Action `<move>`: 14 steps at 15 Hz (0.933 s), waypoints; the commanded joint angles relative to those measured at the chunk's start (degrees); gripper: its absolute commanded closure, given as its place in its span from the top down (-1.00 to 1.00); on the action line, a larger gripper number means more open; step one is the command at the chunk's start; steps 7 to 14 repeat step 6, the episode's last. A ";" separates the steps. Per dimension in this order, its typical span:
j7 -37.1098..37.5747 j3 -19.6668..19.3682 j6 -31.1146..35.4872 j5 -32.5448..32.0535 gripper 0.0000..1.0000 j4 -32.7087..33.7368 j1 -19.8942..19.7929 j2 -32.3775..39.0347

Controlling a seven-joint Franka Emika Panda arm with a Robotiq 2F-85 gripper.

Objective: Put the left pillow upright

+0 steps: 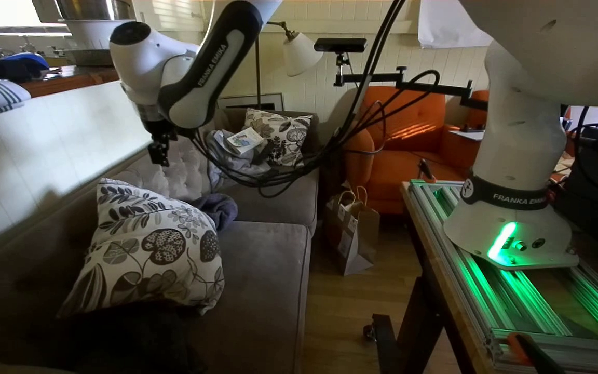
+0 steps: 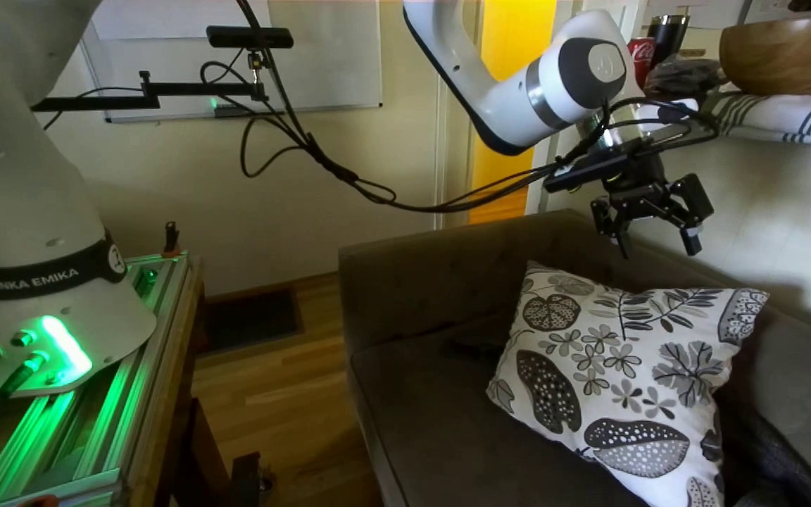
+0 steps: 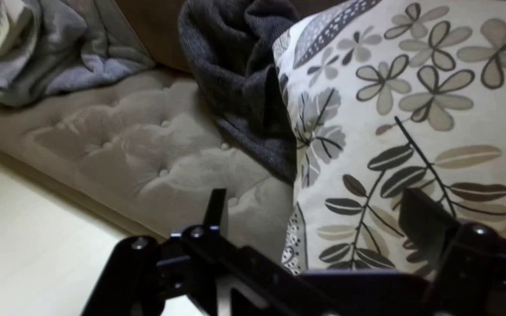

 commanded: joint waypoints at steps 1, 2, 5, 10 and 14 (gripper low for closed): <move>2.45 -2.55 0.07 0.72 1.00 -2.50 1.61 -1.54; 4.83 -4.11 -0.02 0.31 1.00 -4.84 2.58 -3.25; 6.96 -5.12 -0.11 -0.03 1.00 -8.37 3.50 -6.00; 7.15 -5.10 -0.11 -0.05 1.00 -8.73 3.62 -6.23; 7.15 -5.10 -0.11 -0.05 1.00 -8.73 3.62 -6.23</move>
